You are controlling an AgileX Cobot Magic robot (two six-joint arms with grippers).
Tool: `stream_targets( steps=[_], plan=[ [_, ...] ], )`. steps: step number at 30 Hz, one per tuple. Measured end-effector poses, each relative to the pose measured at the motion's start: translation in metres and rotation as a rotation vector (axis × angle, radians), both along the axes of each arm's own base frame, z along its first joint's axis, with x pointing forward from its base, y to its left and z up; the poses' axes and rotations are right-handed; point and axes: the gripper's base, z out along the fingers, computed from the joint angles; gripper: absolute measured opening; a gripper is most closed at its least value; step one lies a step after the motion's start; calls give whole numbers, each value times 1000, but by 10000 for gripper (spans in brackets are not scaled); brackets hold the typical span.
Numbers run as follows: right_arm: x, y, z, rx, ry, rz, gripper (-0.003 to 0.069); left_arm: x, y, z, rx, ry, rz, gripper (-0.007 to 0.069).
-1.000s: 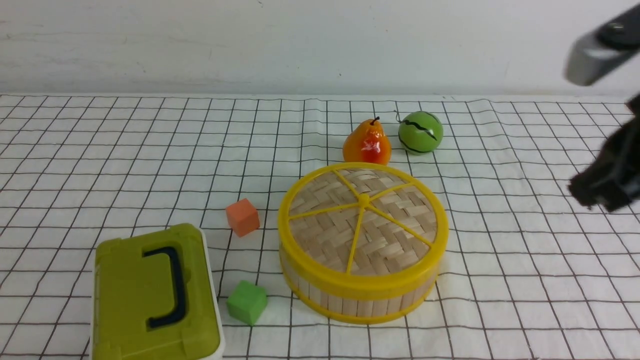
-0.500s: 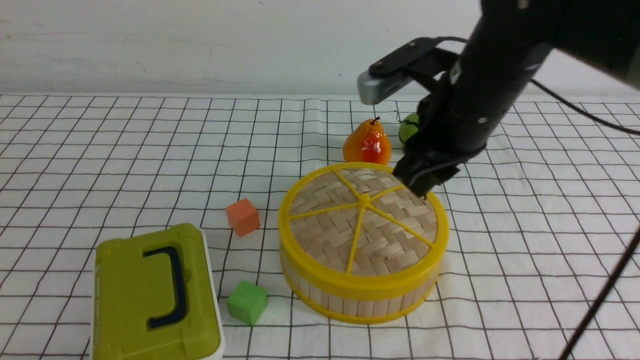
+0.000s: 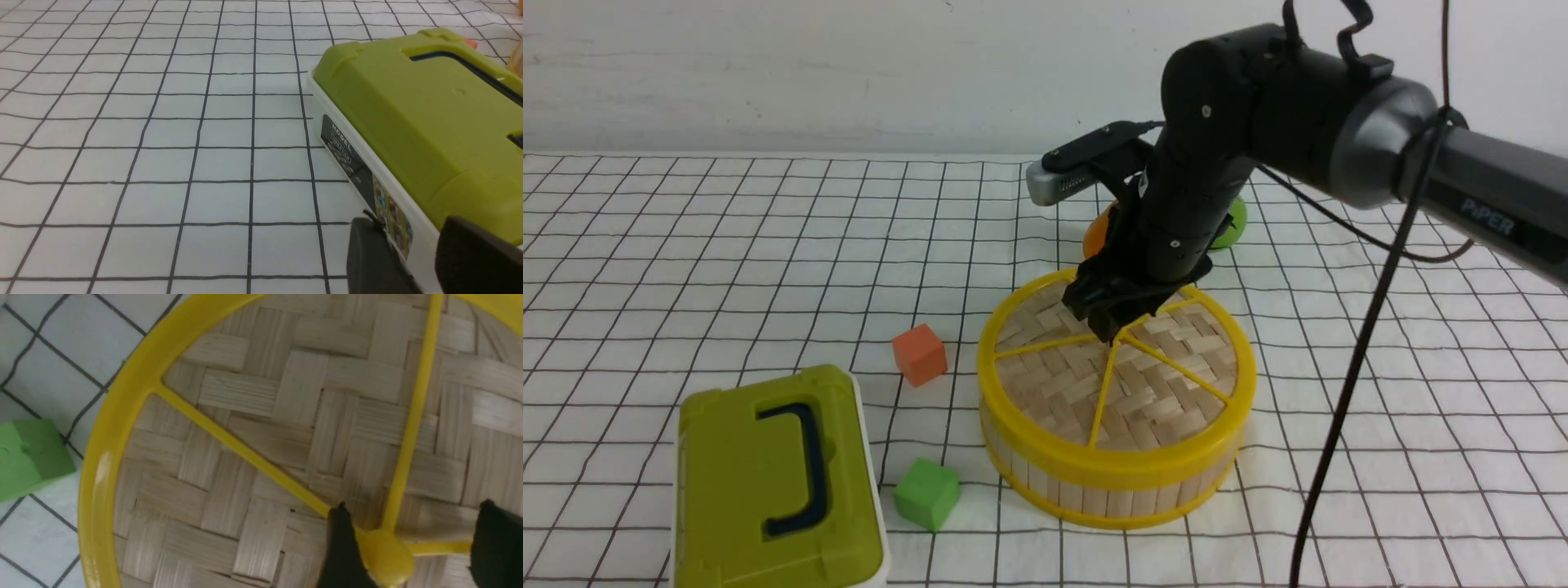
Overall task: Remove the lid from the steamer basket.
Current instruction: Use the right arm to lift the lid of the steamer, then use the right arm to place the steamer lid on the table
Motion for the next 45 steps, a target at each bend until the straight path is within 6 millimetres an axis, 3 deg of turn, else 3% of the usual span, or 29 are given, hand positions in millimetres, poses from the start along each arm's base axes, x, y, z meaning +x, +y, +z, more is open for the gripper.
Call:
stream_targets(
  steps=[5, 8, 13, 16, 17, 19, 20, 21, 23, 27, 31, 33, 34, 35, 38, 40, 41, 45],
  plan=[
    [0, 1, 1, 13, 4, -2, 259, 0, 0, 0, 0, 0, 0, 239],
    [-1, 2, 1, 17, 14, 0, 105, 0, 0, 0, 0, 0, 0, 239],
    [-6, -2, 13, 7, 9, 4, 105, 0, 0, 0, 0, 0, 0, 239],
    [-25, -17, 55, -16, -35, 9, 105, 0, 0, 0, 0, 0, 0, 239],
    [-26, -18, 59, -15, -43, 9, 105, 0, 0, 0, 0, 0, 0, 239],
    [-45, -35, 99, -36, -122, 2, 105, 0, 0, 0, 0, 0, 0, 239],
    [-47, -36, 102, -33, -128, 2, 105, 0, 0, 0, 0, 0, 0, 239],
    [-59, -52, 128, -36, -192, -19, 105, 0, 0, 0, 0, 0, 0, 239],
    [-68, -72, 149, -23, -241, -57, 105, 0, 0, 0, 0, 0, 0, 239],
    [-82, -125, 168, -28, -279, -180, 105, 0, 0, 0, 0, 0, 0, 239],
    [-87, -181, 149, -74, -197, -339, 105, 0, 0, 0, 0, 0, 0, 239],
    [-84, -203, 128, -82, -127, -406, 105, 0, 0, 0, 0, 0, 0, 239],
    [-84, -202, 125, -82, -121, -405, 105, 0, 0, 0, 0, 0, 0, 239],
    [-79, -217, 106, -72, -81, -456, 105, 0, 0, 0, 0, 0, 0, 239],
    [-68, -233, 69, -38, -36, -520, 105, 0, 0, 0, 0, 0, 0, 239],
    [-64, -237, 57, -30, -31, -535, 105, 0, 0, 0, 0, 0, 0, 239],
    [-56, -240, 38, -29, -24, -551, 105, 0, 0, 0, 0, 0, 0, 239],
    [-40, -242, 10, -20, -36, -563, 105, 0, 0, 0, 0, 0, 0, 239]
  ],
)
